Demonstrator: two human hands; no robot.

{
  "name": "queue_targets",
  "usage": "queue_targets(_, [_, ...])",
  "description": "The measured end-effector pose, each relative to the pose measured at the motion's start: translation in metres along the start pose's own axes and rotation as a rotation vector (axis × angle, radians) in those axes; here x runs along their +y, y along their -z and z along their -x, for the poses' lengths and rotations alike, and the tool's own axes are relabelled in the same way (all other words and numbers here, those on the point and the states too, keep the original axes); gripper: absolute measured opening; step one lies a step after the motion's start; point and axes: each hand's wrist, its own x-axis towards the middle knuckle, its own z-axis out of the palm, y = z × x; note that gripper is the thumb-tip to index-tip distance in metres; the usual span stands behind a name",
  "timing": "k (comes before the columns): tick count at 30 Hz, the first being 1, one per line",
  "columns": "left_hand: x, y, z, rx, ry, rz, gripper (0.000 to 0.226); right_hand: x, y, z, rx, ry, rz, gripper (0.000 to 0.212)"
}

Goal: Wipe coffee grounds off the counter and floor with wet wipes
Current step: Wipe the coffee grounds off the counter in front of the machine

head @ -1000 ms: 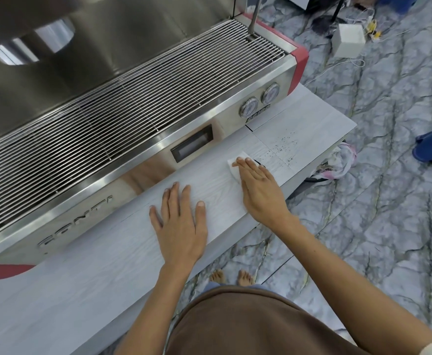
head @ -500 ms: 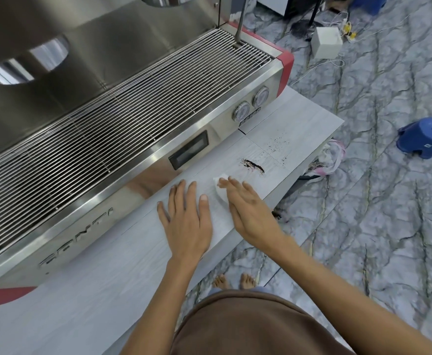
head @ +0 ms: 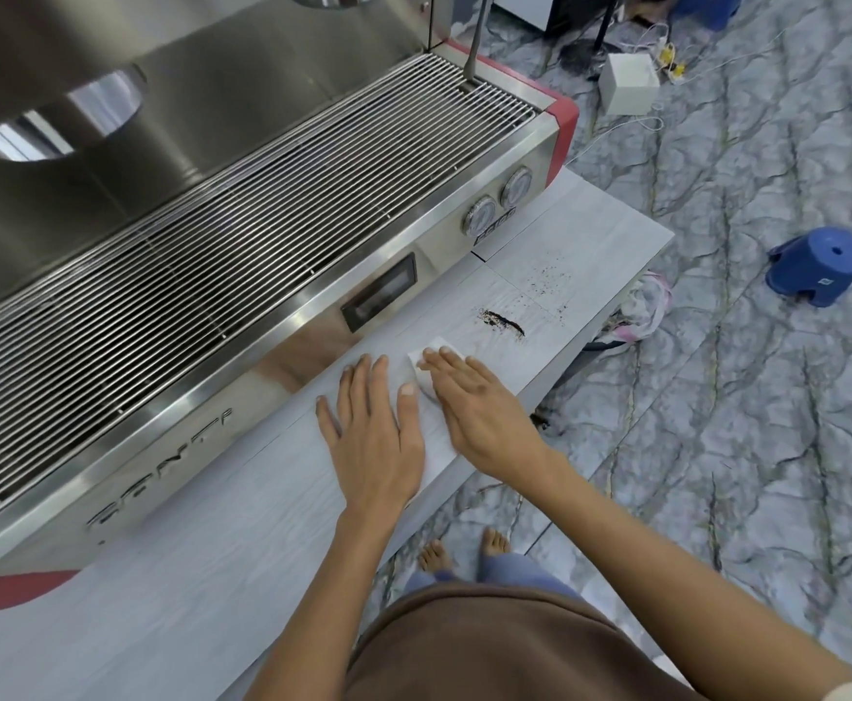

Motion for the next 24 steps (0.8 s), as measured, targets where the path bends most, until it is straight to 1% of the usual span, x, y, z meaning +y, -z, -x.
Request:
queue_targets(9, [0.000, -0.002, 0.000, 0.023, -0.006, -0.023, 0.066, 0.019, 0.008, -0.004, 0.015, -0.074, 0.087, 0.051])
queue_targets(18, [0.002, -0.002, 0.000, 0.019, 0.009, -0.028, 0.064, 0.040, 0.015, -0.016, 0.051, -0.093, 0.044, 0.051])
queue_targets(21, [0.002, -0.002, 0.000, 0.021, 0.012, -0.019, 0.063, 0.045, 0.019, -0.019, 0.075, -0.095, 0.019, 0.047])
queue_targets(24, [0.002, -0.003, 0.001, 0.032, 0.015, -0.007, 0.062, 0.043, 0.022, -0.018, 0.128, -0.089, -0.067, 0.042])
